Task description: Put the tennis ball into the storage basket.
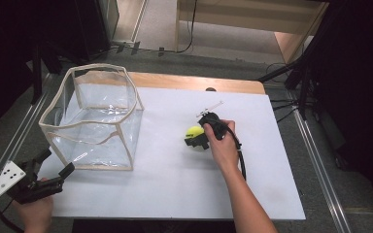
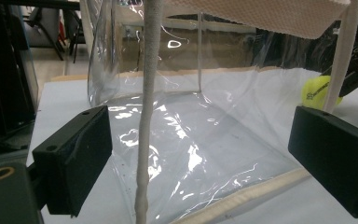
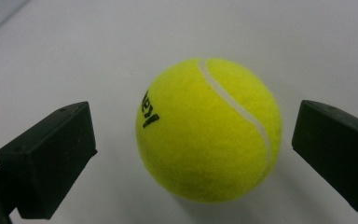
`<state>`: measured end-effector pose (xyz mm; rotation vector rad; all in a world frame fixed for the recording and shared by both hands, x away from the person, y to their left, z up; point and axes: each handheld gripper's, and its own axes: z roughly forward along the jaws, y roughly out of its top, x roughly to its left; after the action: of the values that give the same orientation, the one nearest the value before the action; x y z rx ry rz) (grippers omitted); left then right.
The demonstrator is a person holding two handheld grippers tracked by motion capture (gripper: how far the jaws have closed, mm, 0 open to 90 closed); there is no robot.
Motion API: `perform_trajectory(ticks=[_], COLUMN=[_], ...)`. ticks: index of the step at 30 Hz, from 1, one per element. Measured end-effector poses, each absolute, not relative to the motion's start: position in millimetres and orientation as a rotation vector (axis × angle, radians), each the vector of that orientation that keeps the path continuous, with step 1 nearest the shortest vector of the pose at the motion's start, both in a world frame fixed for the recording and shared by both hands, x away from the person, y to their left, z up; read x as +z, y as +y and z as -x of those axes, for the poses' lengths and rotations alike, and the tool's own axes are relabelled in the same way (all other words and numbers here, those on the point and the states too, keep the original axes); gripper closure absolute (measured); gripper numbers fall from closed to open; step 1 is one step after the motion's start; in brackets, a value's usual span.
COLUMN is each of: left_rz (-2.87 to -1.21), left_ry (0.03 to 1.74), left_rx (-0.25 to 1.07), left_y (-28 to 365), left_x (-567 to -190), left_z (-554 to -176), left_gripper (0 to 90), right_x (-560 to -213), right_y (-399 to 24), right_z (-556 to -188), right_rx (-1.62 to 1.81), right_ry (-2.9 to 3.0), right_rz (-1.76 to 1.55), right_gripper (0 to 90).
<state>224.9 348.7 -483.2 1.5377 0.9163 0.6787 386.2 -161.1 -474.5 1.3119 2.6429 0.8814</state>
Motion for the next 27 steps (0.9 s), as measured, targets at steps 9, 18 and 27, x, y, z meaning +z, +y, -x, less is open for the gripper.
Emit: perform_trajectory(ticks=[9,18,27], left_rz=[-1.537,-1.536,-1.537], left_ry=[0.917,0.916,0.917], left_rx=[0.678,0.676,0.677], left_y=[349,349,349], left_x=[-483,-483,-483], left_z=[-225,-225,-225], left_gripper=[6.5,6.5,6.5], right_x=[-479,-483,-484], right_y=[-158,-156,-158], right_z=[-388,-389,-389], right_rx=[0.868,0.853,0.855], right_ry=[2.645,2.657,2.590], right_rz=[-1.318,-1.324,-1.359], right_gripper=[0.0,0.0,23.3])
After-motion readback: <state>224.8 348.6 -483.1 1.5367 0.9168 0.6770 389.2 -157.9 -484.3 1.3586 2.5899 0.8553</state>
